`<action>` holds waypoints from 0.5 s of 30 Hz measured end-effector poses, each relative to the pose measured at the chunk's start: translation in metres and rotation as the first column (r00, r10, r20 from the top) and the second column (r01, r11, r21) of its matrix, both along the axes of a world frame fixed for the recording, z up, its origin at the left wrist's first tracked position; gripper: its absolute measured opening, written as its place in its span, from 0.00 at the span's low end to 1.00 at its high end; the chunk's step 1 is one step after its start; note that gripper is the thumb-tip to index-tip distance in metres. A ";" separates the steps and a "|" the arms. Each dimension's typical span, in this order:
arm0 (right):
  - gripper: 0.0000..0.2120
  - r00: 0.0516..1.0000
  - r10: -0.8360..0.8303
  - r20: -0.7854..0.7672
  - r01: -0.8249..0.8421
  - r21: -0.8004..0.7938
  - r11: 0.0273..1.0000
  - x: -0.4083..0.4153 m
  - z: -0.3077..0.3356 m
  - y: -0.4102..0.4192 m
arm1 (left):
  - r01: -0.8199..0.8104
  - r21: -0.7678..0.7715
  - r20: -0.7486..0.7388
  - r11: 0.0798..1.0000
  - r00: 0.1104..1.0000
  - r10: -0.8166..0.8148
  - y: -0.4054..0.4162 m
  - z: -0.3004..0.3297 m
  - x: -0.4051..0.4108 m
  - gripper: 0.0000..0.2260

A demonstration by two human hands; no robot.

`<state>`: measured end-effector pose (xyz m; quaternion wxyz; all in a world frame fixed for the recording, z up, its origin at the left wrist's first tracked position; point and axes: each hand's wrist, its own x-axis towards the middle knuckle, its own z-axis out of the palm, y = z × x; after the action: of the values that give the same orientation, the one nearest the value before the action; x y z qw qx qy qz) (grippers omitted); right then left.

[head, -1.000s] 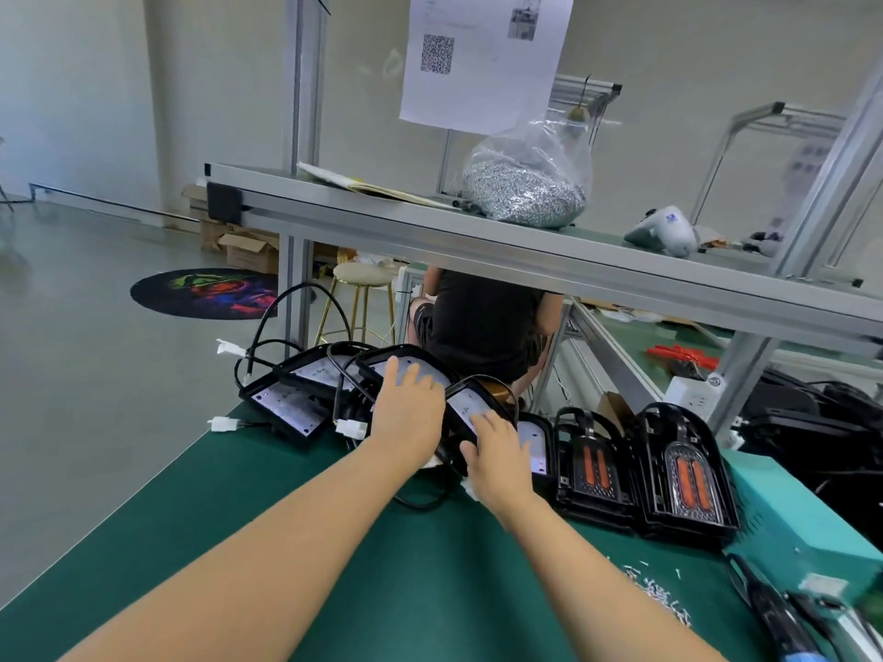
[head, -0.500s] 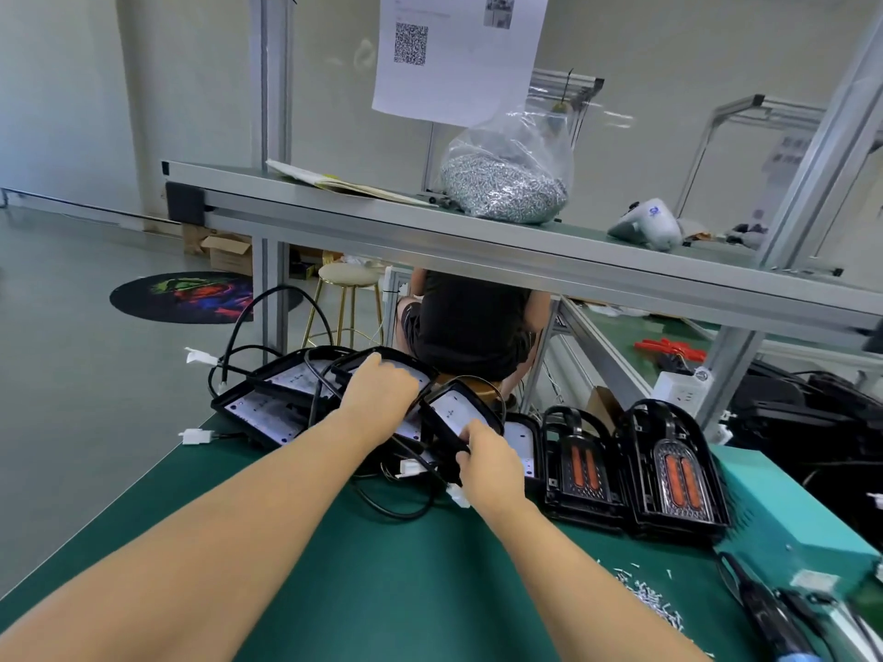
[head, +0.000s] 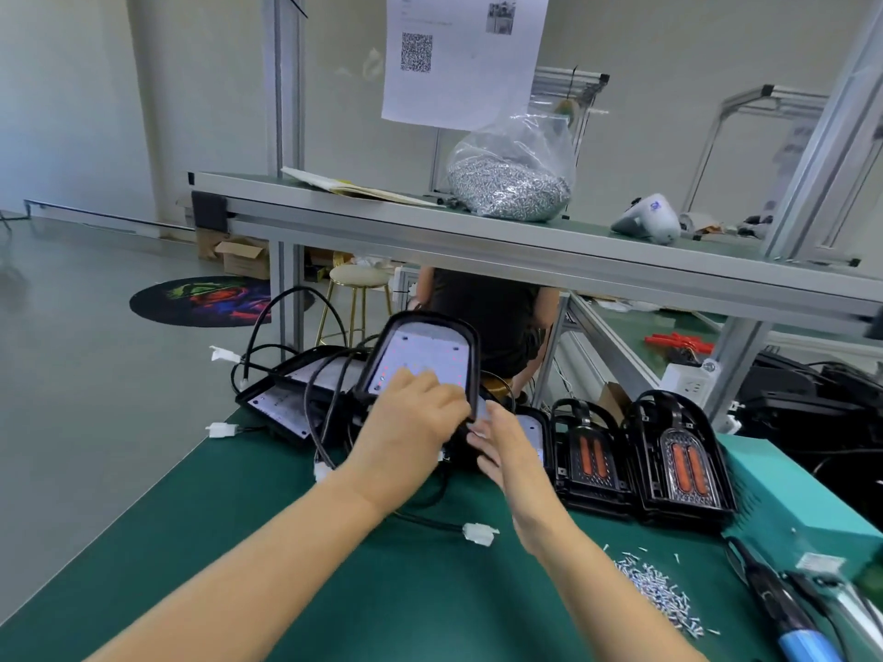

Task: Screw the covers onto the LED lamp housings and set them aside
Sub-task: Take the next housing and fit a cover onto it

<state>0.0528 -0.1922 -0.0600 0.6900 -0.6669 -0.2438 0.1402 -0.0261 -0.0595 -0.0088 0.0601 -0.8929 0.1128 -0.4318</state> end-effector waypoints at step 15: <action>0.11 0.945 0.031 -0.326 -0.025 0.020 0.999 -0.060 -0.043 -0.050 | 0.066 -0.219 -0.035 0.973 0.997 -0.076 -0.064 -0.104 -0.065 0.15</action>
<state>-0.0074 -0.2423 -0.1027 0.7241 -0.6255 -0.1367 0.2564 -0.0914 -0.1232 -0.1126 -0.0559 -0.8986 0.0980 -0.4241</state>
